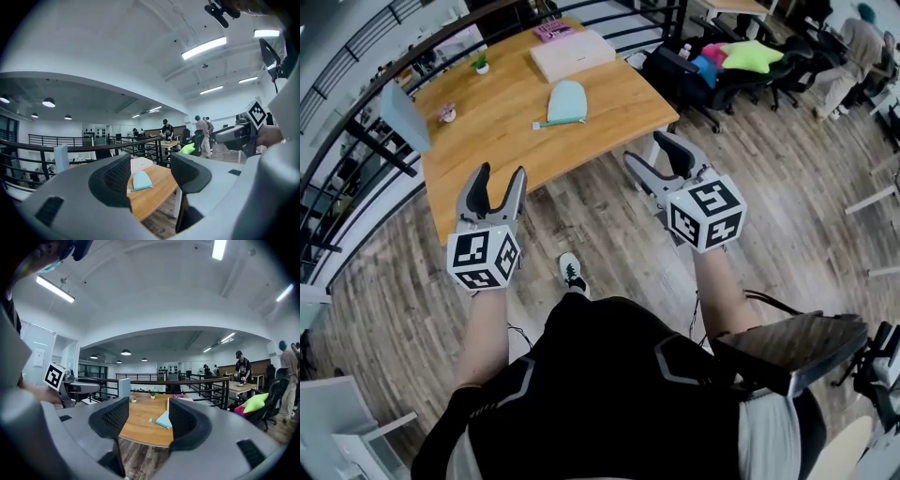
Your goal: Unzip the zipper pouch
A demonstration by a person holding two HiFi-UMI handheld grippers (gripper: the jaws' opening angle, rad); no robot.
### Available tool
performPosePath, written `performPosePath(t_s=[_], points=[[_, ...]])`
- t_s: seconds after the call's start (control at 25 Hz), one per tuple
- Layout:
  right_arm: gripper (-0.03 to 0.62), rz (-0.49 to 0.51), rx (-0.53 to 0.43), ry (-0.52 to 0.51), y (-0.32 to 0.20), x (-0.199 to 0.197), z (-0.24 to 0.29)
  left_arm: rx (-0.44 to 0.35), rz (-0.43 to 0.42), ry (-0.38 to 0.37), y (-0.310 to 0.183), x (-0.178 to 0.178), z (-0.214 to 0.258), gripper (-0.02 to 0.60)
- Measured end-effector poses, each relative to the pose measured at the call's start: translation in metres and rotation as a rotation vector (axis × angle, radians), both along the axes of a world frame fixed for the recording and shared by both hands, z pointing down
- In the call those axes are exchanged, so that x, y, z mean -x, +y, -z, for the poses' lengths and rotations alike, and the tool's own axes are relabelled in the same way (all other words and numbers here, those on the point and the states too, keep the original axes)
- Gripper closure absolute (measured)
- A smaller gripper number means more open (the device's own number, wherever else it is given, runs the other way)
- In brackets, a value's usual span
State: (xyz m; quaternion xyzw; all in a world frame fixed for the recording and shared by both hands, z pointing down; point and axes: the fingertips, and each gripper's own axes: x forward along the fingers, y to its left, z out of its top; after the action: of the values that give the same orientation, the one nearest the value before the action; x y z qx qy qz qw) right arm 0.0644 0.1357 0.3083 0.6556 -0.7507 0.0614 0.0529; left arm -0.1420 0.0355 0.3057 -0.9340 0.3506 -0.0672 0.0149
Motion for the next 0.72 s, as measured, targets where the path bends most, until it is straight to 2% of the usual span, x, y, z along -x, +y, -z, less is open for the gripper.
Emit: performPosePath(t_s=[0.12,0.32,0.52,0.72], points=[[0.326,-0.021,0.013,0.007,-0.049,-0.008,-0.004,-0.01,-0.051,0.009,-0.052,-0.015,0.001,0.314],[0.328,-0.037,0.064,0.012,-0.126,-0.016,-0.011,-0.009,-0.141,-0.024,-0.125,-0.036,-0.003,0.314],[0.333,-0.061,0.08,0.024,-0.187,-0.026,-0.012,0.015,-0.176,-0.025,-0.191,-0.045,-0.011,0.314],[0.344,-0.075,0.118,0.015,-0.224,-0.037,-0.023,0.077,-0.21,-0.027,-0.233,-0.057,-0.029,0.314]])
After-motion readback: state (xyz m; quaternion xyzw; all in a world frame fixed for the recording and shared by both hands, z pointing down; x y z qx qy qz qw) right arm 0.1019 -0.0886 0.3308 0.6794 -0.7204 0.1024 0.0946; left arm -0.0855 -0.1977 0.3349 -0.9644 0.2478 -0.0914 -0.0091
